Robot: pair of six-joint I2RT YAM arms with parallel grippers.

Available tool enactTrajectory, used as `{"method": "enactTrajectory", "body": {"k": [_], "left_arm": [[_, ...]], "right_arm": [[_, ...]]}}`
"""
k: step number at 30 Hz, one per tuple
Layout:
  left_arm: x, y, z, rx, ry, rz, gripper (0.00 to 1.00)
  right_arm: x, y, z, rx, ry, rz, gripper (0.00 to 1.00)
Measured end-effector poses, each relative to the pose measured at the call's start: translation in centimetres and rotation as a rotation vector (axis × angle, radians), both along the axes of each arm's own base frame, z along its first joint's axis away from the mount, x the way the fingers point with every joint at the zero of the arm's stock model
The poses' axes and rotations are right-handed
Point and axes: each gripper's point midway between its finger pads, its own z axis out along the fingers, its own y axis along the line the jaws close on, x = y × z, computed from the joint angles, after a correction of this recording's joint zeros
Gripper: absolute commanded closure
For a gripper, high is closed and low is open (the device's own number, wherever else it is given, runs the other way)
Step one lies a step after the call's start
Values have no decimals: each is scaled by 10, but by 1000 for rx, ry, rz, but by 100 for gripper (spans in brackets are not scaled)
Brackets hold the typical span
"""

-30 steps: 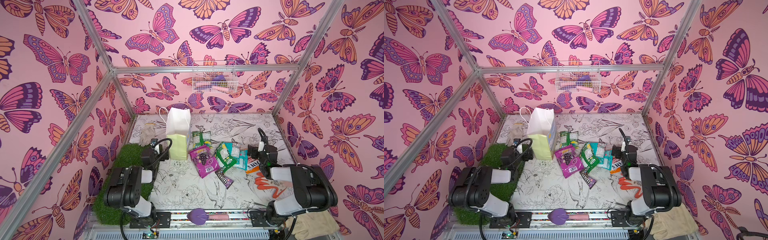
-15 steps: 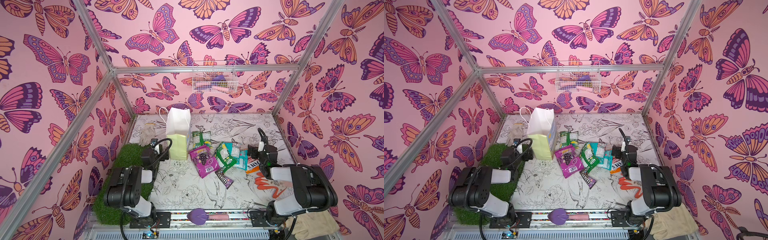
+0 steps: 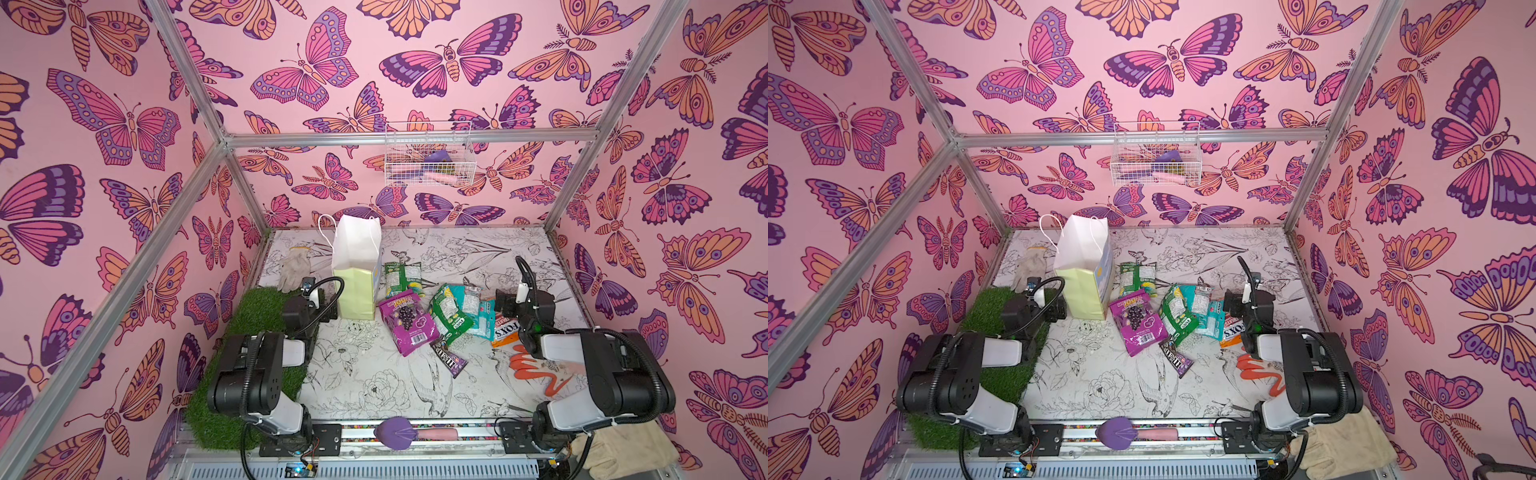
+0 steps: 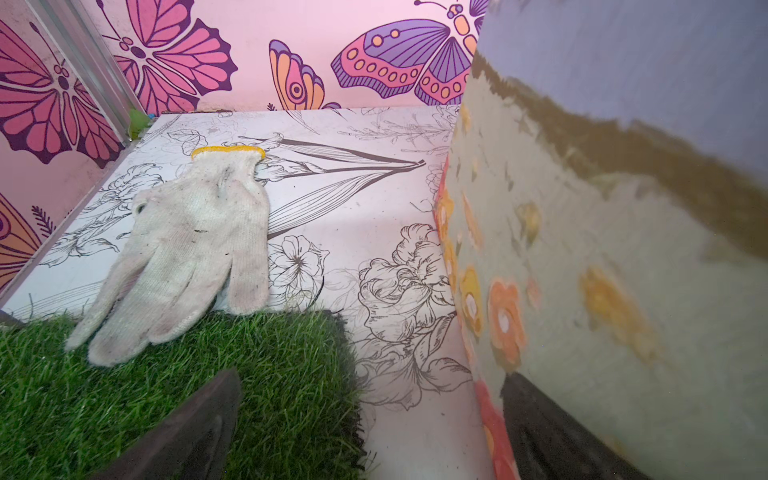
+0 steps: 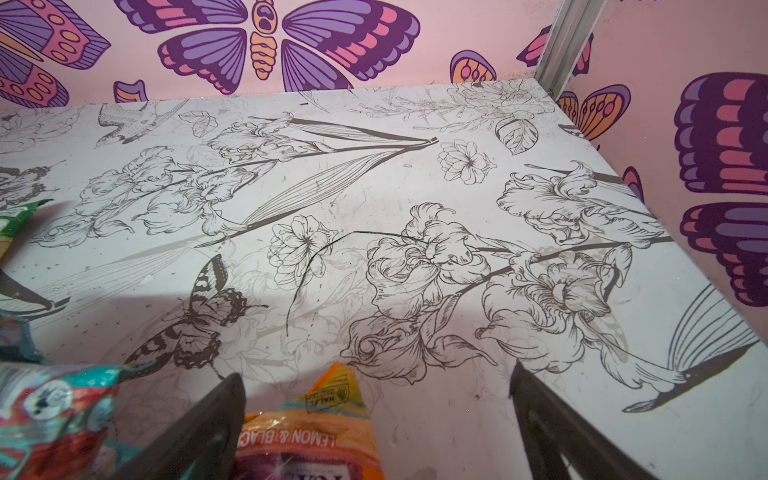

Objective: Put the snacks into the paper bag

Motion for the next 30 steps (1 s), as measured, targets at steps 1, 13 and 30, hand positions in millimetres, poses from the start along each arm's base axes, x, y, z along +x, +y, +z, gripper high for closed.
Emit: {"method": "enactTrajectory", "body": {"k": [1, 13, 30], "left_arm": [[0, 0, 0, 0, 0, 0, 0], [0, 0, 0, 0, 0, 0, 0], [-1, 10, -4, 1, 17, 64, 0]], "right_arm": [[0, 0, 0, 0, 0, 0, 1], [0, 0, 0, 0, 0, 0, 1], [0, 0, 0, 0, 0, 0, 1]]}}
